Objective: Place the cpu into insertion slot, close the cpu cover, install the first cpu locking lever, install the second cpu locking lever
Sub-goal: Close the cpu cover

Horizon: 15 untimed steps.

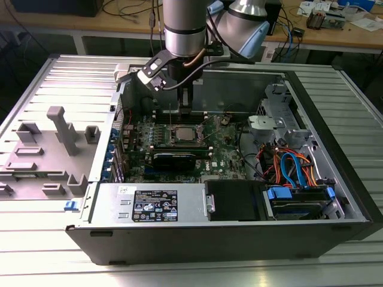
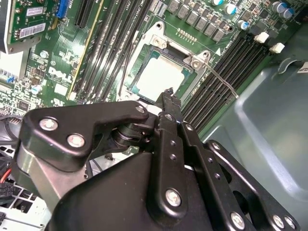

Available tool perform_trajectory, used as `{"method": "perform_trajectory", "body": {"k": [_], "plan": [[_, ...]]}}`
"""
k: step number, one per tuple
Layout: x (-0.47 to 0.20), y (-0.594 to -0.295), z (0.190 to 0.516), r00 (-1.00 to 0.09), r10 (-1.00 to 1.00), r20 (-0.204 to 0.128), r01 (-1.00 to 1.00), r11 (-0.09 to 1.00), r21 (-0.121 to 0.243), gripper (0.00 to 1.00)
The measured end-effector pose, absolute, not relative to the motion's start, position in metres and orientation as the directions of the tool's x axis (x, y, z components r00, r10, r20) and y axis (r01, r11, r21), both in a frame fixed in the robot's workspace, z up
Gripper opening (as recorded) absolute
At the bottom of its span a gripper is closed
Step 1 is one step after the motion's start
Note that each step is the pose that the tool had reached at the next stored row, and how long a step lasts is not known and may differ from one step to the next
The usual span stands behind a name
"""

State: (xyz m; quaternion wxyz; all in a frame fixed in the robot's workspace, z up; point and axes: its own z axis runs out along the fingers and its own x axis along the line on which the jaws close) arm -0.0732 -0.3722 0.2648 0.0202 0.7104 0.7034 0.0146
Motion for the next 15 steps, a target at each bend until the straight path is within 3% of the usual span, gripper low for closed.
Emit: {"method": "perform_trajectory", "body": {"k": [15], "plan": [[-0.0709,-0.3722,0.27,0.01,1.0,-0.007,0.999,-0.01,0.049,0.11]]}}
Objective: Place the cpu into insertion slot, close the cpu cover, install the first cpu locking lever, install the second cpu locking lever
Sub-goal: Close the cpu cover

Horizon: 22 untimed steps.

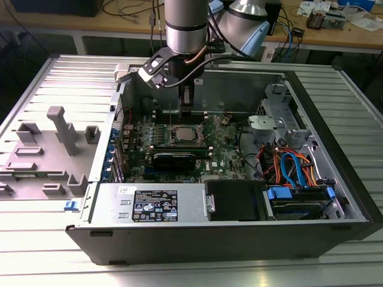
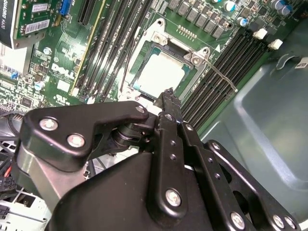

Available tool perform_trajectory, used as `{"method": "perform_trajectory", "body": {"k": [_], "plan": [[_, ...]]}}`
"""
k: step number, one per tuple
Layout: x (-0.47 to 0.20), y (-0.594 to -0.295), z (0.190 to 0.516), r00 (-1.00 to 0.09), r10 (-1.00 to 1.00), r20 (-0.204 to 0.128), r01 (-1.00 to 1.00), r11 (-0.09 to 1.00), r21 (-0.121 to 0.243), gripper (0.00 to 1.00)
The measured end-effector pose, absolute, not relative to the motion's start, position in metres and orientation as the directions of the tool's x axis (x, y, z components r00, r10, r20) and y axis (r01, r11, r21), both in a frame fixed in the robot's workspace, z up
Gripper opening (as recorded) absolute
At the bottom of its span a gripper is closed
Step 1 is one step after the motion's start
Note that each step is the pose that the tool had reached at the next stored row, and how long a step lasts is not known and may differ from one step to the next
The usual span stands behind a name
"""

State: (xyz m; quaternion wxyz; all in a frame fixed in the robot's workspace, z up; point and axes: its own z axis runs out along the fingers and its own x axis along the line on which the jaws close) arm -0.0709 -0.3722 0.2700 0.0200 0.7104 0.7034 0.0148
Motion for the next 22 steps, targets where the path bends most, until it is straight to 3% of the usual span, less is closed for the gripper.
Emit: {"method": "perform_trajectory", "body": {"k": [22], "plan": [[-0.0675,-0.3721,0.2734,0.01,1.0,-0.007,0.999,-0.01,0.049,0.11]]}}
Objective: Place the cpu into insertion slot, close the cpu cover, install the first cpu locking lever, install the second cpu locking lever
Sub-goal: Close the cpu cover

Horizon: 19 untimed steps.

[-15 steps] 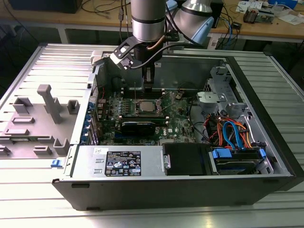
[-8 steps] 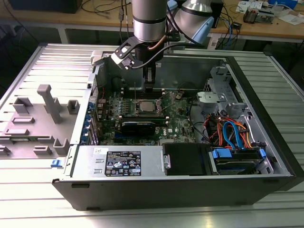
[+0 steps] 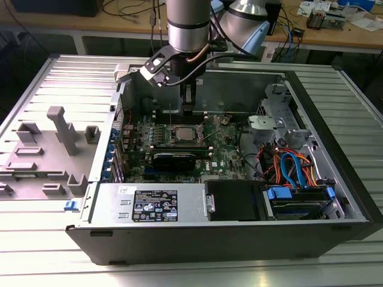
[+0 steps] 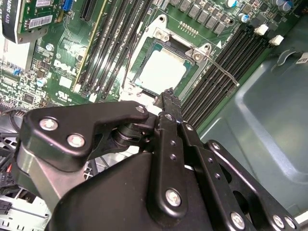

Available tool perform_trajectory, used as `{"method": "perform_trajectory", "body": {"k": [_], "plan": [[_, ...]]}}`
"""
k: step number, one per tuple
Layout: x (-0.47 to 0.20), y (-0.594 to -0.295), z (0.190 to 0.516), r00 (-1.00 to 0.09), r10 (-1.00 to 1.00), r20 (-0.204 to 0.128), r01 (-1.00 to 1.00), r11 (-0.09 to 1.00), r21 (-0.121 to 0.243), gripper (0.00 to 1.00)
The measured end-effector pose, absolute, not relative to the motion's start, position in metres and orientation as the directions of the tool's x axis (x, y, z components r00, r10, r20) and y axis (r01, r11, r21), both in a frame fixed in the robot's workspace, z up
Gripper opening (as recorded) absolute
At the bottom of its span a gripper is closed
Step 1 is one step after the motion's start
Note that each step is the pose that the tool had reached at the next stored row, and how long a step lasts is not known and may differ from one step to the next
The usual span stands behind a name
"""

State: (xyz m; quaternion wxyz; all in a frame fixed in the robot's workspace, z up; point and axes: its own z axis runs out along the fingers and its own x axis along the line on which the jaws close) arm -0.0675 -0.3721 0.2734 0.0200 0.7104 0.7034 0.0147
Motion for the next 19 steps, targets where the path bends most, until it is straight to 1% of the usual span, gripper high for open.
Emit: {"method": "perform_trajectory", "body": {"k": [4,12,13,14,16,19], "plan": [[-0.063,-0.372,0.274,0.01,1.0,-0.007,0.999,-0.01,0.049,0.11],[-0.034,-0.372,0.273,0.01,1.0,-0.007,0.999,-0.01,0.048,0.11],[-0.031,-0.372,0.273,0.01,1.0,-0.007,0.999,-0.01,0.043,0.11],[-0.027,-0.372,0.273,0.01,1.0,-0.007,1.0,-0.01,0.028,0.11],[-0.023,-0.372,0.273,0.01,1.0,-0.008,1.0,-0.01,0.015,0.11],[-0.019,-0.372,0.273,0.007,1.0,-0.008,1.0,-0.007,0.011,0.11]]}}
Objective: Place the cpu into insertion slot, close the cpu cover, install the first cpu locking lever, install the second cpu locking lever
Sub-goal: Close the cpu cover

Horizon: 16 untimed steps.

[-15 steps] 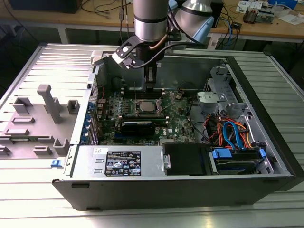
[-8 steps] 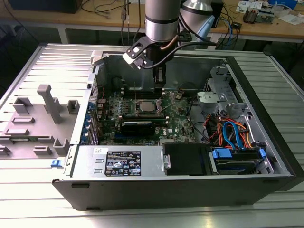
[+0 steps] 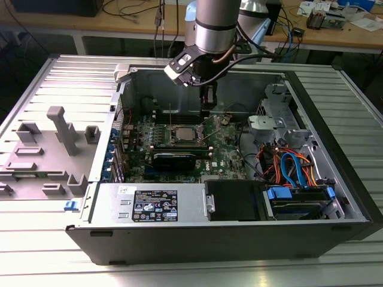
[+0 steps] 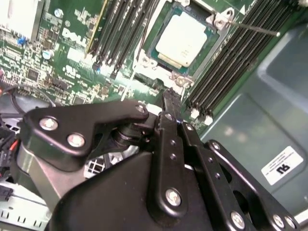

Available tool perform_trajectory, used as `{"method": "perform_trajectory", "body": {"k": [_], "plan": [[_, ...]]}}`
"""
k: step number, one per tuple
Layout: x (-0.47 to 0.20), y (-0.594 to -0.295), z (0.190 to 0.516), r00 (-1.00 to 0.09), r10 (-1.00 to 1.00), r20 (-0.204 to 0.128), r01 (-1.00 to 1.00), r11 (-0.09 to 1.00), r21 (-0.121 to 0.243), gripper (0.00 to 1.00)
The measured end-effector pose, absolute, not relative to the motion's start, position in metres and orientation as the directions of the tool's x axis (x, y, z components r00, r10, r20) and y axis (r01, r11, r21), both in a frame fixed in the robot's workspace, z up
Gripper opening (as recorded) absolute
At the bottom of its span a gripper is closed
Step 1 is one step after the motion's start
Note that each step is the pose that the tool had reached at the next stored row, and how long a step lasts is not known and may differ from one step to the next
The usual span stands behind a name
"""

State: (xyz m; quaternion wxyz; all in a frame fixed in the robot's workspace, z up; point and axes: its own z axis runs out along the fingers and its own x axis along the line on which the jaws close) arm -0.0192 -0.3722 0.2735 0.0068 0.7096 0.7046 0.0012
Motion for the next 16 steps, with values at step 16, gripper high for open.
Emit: {"method": "perform_trajectory", "body": {"k": [16], "plan": [[0.031,-0.372,0.273,-0.041,0.999,-0.008,0.999,0.041,0.004,0.11]]}}
